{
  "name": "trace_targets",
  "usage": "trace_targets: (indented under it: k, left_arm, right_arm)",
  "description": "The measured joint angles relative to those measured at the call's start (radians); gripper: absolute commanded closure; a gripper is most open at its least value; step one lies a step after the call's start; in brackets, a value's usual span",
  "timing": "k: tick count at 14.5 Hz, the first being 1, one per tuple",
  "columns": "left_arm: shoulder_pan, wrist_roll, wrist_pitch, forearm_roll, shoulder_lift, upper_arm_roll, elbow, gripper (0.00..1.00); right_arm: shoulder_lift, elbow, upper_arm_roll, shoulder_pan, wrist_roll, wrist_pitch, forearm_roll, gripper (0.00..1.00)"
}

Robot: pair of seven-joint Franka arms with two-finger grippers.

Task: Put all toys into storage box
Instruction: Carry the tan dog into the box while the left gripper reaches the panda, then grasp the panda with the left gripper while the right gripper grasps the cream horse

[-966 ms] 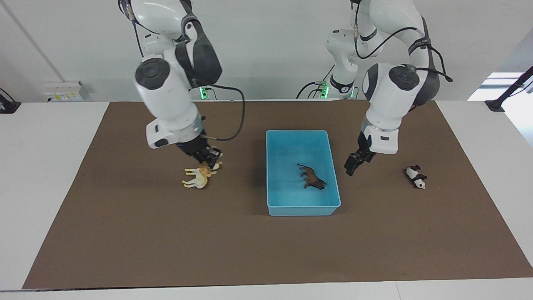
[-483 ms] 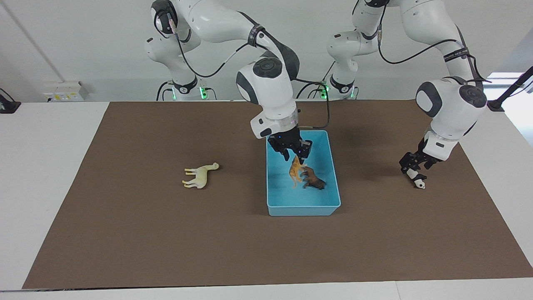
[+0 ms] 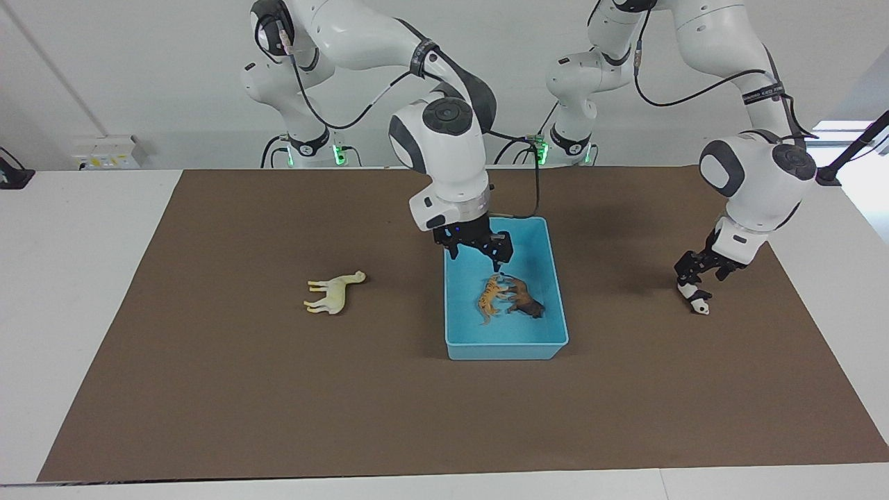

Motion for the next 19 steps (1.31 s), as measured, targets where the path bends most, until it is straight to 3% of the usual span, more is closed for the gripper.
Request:
trace_targets:
  k: [4,10,15,16,17,19]
  left_arm:
    - [0.006,-0.015,0.029,0.0,-0.003,-0.001,-0.038,0.0]
    - [0.006,-0.029,0.076,0.0,-0.001,-0.005,-0.039,0.0]
    - [0.006,-0.03,0.125,0.0,0.031,-0.006,-0.041,0.0]
    - [0.006,-0.03,0.129,0.0,0.037,-0.006,-0.041,0.11]
    - [0.006,-0.03,0.132,0.0,0.041,-0.007,-0.041,0.13]
    - [0.005,-0.031,0.132,0.0,0.042,-0.008,-0.041,0.35]
  right_arm:
    - [-0.06,-0.059,-0.003,-0.158,-0.335,-0.085,0.0,0.0]
    - [-0.15,-0.381,-0.004,-0.258,-0.637,0.12,0.0,0.0]
    - [-0.203,-0.57,0.003,-0.249,-0.654,0.255,0.0,0.0]
    - [-0.206,-0.6,0.004,-0.242,-0.651,0.297,0.0,0.0]
    - [-0.209,-0.632,0.004,-0.232,-0.644,0.348,0.0,0.0]
    - [-0.211,-0.664,0.005,-0.219,-0.607,0.403,0.0,0.0]
